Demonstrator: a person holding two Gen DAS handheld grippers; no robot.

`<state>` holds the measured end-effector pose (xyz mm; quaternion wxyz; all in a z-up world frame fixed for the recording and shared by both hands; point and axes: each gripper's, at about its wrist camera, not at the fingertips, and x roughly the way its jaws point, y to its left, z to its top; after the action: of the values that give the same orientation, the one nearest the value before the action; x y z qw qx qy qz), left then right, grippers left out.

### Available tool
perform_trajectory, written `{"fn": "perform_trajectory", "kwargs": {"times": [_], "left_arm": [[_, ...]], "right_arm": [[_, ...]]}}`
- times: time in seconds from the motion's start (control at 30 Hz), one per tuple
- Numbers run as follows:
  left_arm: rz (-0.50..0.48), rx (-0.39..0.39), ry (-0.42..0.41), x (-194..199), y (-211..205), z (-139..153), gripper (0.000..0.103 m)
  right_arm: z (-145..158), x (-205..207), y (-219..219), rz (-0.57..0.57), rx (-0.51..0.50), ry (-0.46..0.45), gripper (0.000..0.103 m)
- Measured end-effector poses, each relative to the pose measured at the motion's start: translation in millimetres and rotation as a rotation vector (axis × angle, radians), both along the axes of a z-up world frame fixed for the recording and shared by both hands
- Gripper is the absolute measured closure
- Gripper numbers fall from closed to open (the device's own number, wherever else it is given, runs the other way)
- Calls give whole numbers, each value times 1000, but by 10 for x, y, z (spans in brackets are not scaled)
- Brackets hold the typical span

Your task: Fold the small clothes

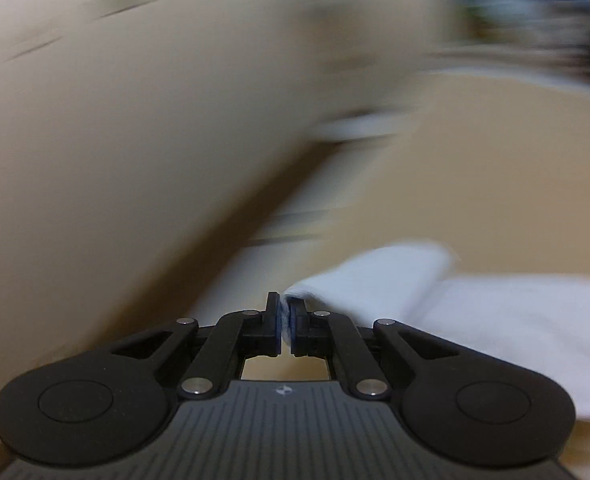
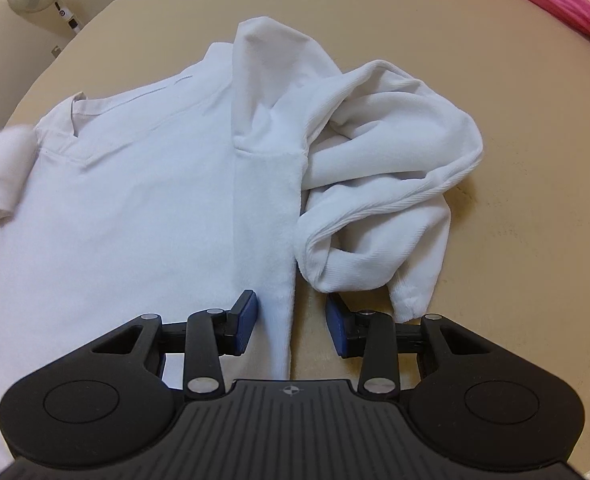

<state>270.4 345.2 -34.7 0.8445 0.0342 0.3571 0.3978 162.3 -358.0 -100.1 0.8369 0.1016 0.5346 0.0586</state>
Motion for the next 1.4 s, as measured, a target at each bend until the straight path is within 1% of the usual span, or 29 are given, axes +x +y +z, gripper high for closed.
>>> {"fn": "perform_trajectory", "kwargs": {"times": [0.03,0.07,0.1,0.17,0.2,0.23,0.33,0.37,0.4,0.43,0.47,0.53,0.6,0.67,0.77,0.87,0.9,0.93,0.97,1.03,1.07,1.1,1.17,1.2,1.23,1.27,1.3,1.37,1.4], "left_arm": [[78,-6,5,-74,234,30,99],[111,-52,-25,-183,389,93,99],[100,-91,-76,-278,404,164,97],[16,-126,-131,-411,136,258,83],[-42,-155,-150,-473,-83,283,73],[-94,-200,-175,-542,-287,292,69],[-282,-335,-189,-683,-1001,130,61],[-328,-345,-182,-724,-1211,22,61],[-387,-343,-132,-730,-1446,-113,61],[-438,-328,-38,-674,-1663,-214,61],[-497,-298,-16,-695,-1844,-246,61],[-648,-169,-24,-722,-2232,-270,56],[-774,-37,12,-730,-2595,-437,54],[-831,11,54,-676,-2729,-618,54],[-887,62,61,-687,-2916,-760,54],[-920,79,60,-668,-2913,-780,54],[-926,86,65,-702,-2933,-780,54],[-930,96,75,-694,-2943,-815,54],[-932,105,85,-730,-2923,-823,54],[-932,120,105,-733,-2936,-863,54],[-930,124,115,-686,-2942,-867,54],[-925,126,123,-709,-2956,-861,54],[-915,127,133,-720,-2950,-852,54],[-912,126,135,-719,-2944,-846,54],[-911,124,137,-729,-2926,-834,54],[-911,122,141,-717,-2925,-841,54],[-912,122,144,-710,-2926,-841,54],[-915,120,150,-695,-2926,-849,54],[-915,119,152,-679,-2926,-849,54]], "right_arm": [[14,-3,-14,-7,6,-5,63],[35,-11,-34,-18,15,-13,63],[73,-19,-76,-36,29,-24,63],[160,-50,-210,-92,79,-53,63],[207,-73,-293,-126,112,-69,62],[254,-102,-389,-169,145,-93,62],[340,-178,-688,-315,227,-149,62],[343,-202,-785,-368,252,-161,62],[332,-225,-890,-434,274,-172,61],[311,-236,-957,-477,280,-175,61],[290,-237,-1007,-512,275,-172,61],[249,-211,-1116,-585,242,-162,61],[216,-215,-1213,-629,244,-170,59],[154,-180,-1254,-643,254,-159,50],[-26,-63,-1246,-627,318,-95,49],[-87,31,-1243,-614,359,-88,49],[-89,71,-1214,-592,353,-94,54],[-83,93,-1183,-561,344,-100,76],[-73,137,-1147,-518,328,-106,94],[82,229,-1049,-455,213,-176,96],[235,213,-1020,-450,111,-255,96],[419,164,-991,-461,-5,-358,96],[875,-72,-833,-436,-283,-700,96],[989,-179,-748,-381,-369,-824,96],[1000,-246,-681,-341,-425,-879,95],[947,-265,-612,-308,-503,-877,95],[829,-222,-576,-269,-572,-801,95],[435,-77,-629,-158,-625,-493,91],[280,-68,-683,-123,-627,-375,91]]}}
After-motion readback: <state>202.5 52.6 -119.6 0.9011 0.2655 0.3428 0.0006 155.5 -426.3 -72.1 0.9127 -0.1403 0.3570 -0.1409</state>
